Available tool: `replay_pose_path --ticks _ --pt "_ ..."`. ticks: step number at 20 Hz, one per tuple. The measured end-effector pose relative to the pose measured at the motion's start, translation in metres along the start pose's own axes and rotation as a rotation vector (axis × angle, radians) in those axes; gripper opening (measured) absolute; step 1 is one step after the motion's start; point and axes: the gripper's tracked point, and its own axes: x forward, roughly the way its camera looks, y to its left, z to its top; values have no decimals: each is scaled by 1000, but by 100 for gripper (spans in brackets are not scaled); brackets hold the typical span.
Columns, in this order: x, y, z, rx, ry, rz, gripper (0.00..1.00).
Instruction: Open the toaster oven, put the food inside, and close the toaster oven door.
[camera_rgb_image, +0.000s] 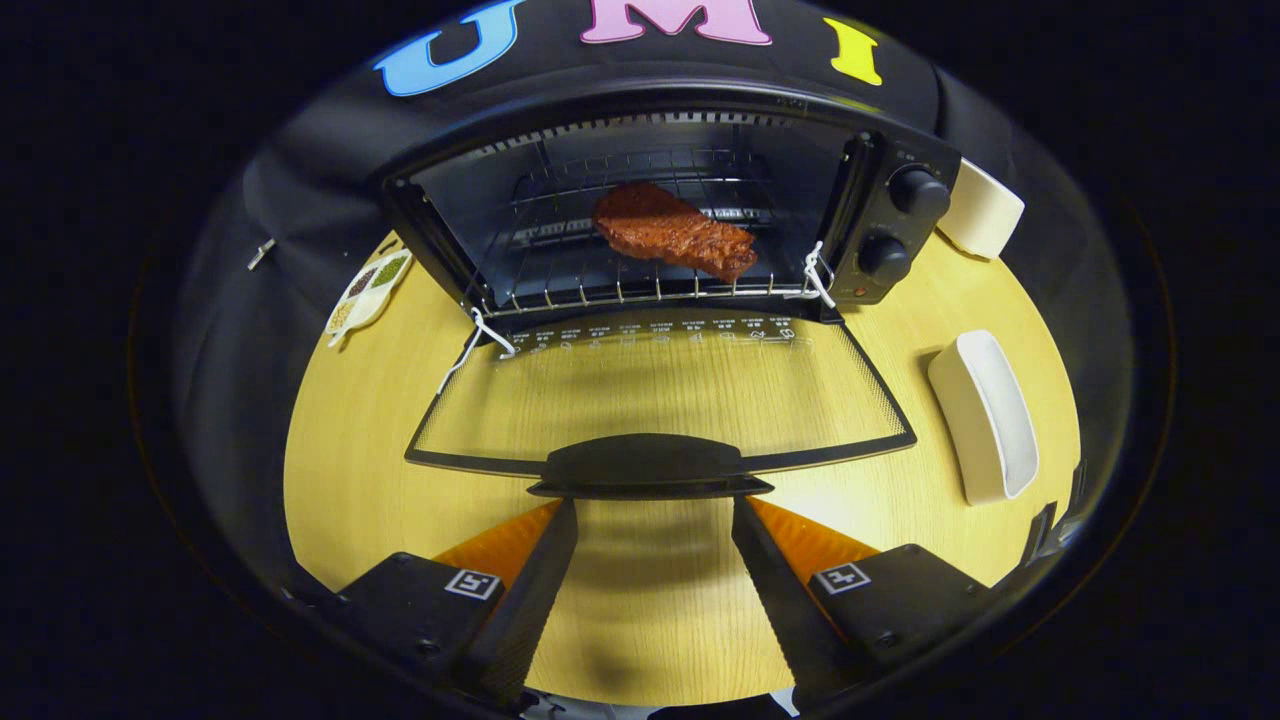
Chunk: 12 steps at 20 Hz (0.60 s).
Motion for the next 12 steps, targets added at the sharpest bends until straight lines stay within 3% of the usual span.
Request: replay_pose_path --ticks 12 --pt "-51 4 44 -80 -243 22 96"
